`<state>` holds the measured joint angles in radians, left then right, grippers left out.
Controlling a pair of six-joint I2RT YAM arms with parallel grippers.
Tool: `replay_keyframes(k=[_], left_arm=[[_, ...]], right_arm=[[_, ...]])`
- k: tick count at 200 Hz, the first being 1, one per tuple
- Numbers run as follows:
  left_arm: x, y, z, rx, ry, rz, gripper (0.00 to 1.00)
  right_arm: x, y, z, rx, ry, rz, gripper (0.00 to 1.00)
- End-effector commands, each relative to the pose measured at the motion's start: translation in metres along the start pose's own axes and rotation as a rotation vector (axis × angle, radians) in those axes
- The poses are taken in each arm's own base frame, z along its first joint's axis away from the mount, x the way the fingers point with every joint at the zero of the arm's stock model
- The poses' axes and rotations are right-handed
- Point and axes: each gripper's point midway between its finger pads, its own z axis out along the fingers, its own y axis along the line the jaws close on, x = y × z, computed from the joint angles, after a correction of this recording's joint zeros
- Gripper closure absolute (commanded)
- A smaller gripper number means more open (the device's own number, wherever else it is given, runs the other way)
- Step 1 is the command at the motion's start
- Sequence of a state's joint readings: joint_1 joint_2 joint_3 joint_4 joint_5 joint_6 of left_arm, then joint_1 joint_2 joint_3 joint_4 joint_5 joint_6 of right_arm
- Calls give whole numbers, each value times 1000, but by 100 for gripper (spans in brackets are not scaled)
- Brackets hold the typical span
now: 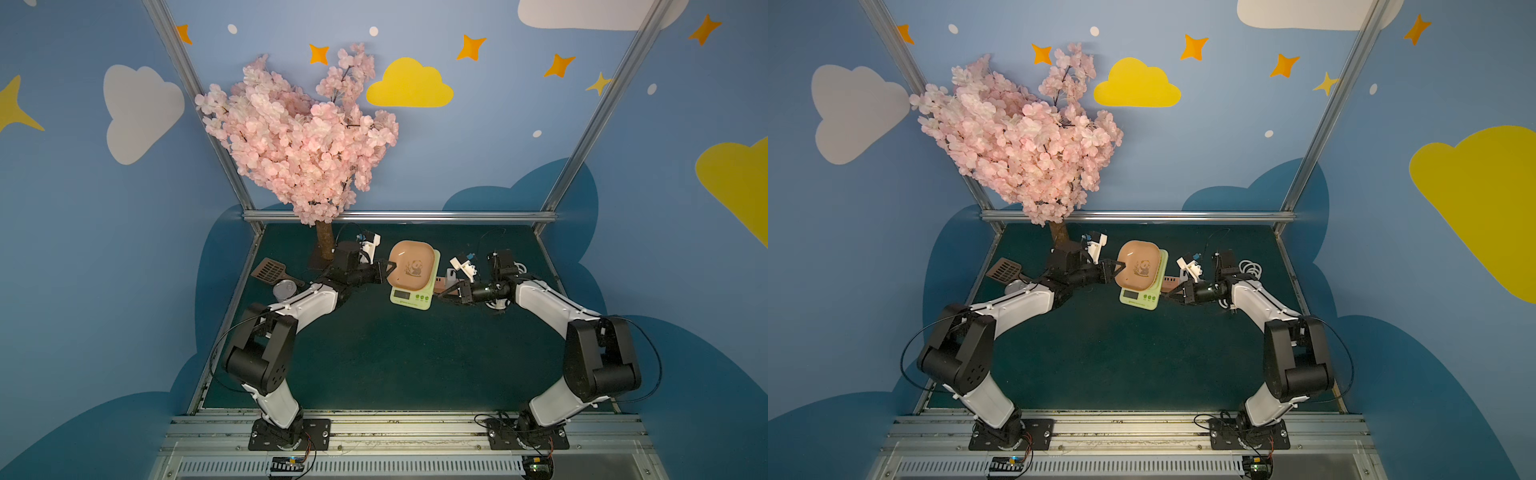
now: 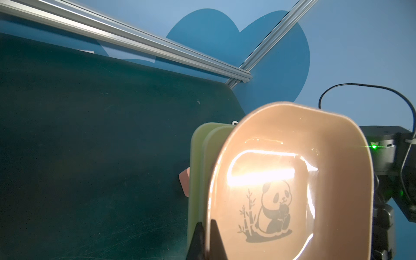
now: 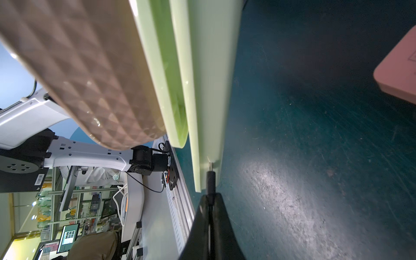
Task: Charge the electronic scale
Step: Insert the charging cable into the electronic scale.
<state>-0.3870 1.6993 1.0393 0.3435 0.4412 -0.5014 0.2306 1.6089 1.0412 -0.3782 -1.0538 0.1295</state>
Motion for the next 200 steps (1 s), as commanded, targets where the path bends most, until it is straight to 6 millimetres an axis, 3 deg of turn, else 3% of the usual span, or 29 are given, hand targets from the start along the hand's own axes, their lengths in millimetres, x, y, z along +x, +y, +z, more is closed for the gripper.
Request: replay_keyframes(k=[1,92,200], left_arm=[[-29,-34,-13,94,-89,70,97],[-26,-49,-11,159,-80,103,97],[-23,-38,-8,72,-76,114,97]], right_arm=[[3,-2,0,-16,13,58,100],[1,-6,-1,-14,1,115,100],[4,-4,-1,32,12,77,100]])
